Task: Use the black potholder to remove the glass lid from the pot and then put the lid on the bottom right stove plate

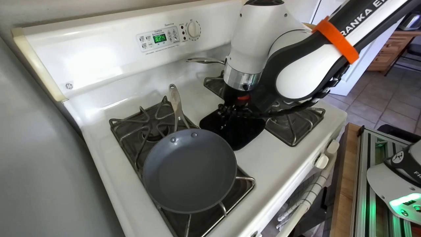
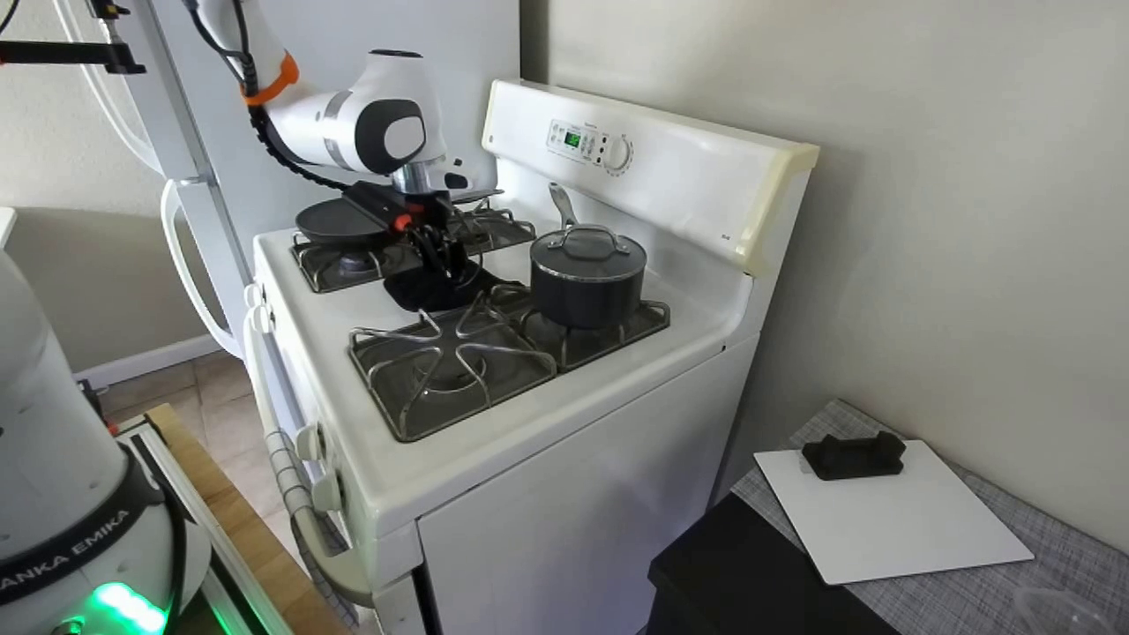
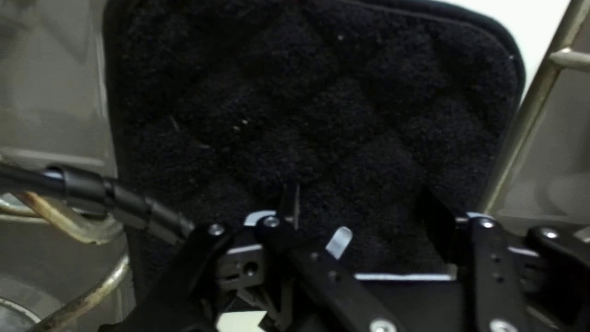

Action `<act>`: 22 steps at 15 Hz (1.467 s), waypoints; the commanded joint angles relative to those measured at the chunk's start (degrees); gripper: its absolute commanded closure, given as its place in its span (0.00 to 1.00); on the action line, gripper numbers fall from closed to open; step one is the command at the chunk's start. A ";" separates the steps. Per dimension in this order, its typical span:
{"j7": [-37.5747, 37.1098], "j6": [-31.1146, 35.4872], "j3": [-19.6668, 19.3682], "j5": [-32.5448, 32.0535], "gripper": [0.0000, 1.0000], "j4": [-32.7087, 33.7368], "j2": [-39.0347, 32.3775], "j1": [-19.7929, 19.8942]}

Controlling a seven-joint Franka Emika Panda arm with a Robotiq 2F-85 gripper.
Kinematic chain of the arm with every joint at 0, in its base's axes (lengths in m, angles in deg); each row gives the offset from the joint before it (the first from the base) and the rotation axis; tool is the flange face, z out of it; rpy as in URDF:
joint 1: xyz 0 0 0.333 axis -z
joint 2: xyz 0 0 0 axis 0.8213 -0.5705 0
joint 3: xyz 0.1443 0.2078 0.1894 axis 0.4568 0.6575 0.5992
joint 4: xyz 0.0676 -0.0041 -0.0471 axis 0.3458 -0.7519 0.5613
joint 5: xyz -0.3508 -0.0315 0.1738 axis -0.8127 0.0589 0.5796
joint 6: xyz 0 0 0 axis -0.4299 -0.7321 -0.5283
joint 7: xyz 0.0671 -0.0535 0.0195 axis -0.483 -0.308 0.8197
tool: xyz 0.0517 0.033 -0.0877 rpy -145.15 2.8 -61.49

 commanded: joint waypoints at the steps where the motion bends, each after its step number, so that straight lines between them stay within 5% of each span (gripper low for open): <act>1: -1.30 0.25 -1.26 -2.34 0.01 -1.45 1.69 -0.89; 13: -5.67 -0.81 -4.44 -11.85 0.00 1.14 -3.72 -2.11; 15: -5.61 -0.88 -4.59 -11.84 0.26 1.40 -4.12 -2.31; 22: -5.32 -0.81 -4.78 -11.26 0.81 1.97 -4.44 -2.25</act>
